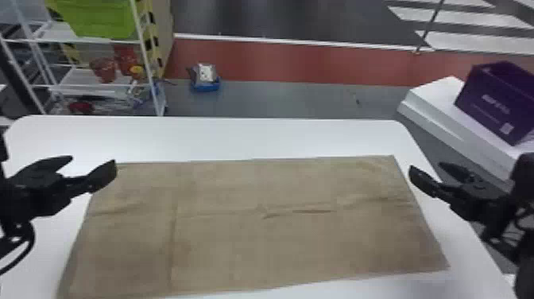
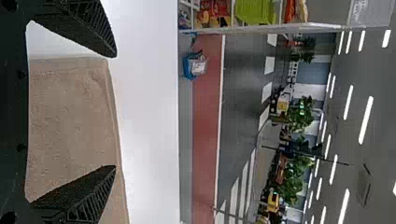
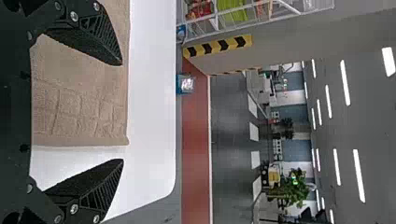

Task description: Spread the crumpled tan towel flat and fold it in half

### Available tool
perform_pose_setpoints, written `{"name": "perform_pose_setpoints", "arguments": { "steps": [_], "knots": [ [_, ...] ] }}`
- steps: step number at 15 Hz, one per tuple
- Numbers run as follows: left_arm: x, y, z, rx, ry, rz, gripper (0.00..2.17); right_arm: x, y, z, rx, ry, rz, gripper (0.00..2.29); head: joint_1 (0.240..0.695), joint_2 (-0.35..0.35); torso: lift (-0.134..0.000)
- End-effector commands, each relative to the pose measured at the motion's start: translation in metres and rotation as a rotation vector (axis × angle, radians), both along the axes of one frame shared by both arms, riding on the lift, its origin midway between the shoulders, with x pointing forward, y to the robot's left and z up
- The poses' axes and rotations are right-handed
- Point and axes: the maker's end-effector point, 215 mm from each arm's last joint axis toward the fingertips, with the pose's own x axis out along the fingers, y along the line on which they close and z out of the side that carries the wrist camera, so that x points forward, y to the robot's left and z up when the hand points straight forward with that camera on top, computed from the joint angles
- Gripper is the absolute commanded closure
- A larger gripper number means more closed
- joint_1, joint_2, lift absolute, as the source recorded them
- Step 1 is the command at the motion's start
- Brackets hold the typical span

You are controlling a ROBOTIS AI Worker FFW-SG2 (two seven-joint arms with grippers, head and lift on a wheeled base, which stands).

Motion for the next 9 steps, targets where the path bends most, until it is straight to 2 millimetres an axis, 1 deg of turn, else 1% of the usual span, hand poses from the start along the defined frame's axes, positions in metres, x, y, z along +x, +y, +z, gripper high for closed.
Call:
{"name": "perform_pose_setpoints", "arguments": {
  "steps": [1,2,3,4,6,9],
  "knots": [
    [0.017,0.005,0.005,-0.001,0.011,0.004,0.04,-0.024,-0.007,0.009,-0.014,-0.013,0.024,0.17,0.695,-0.116,-0.124],
    [0.021,0.015,0.010,0.023,0.008,0.005,0.05,-0.027,-0.001,0.019,-0.039,-0.055,0.067,0.17,0.695,-0.118,-0.124],
    [0.019,0.021,0.005,0.036,0.032,-0.002,0.08,-0.025,0.004,0.027,-0.063,-0.088,0.086,0.17,0.695,-0.114,-0.124],
    [0.019,0.031,-0.003,0.062,0.057,-0.002,0.08,-0.030,0.008,0.033,-0.089,-0.119,0.105,0.17,0.695,-0.110,-0.124],
    [0.031,0.025,-0.024,0.070,0.118,-0.063,0.08,-0.051,0.004,0.042,-0.101,-0.148,0.112,0.17,0.695,-0.094,-0.124],
    [0.051,0.023,-0.036,0.101,0.158,-0.143,0.09,-0.076,0.006,0.066,-0.095,-0.196,0.139,0.17,0.695,-0.090,-0.124]
  ]
}}
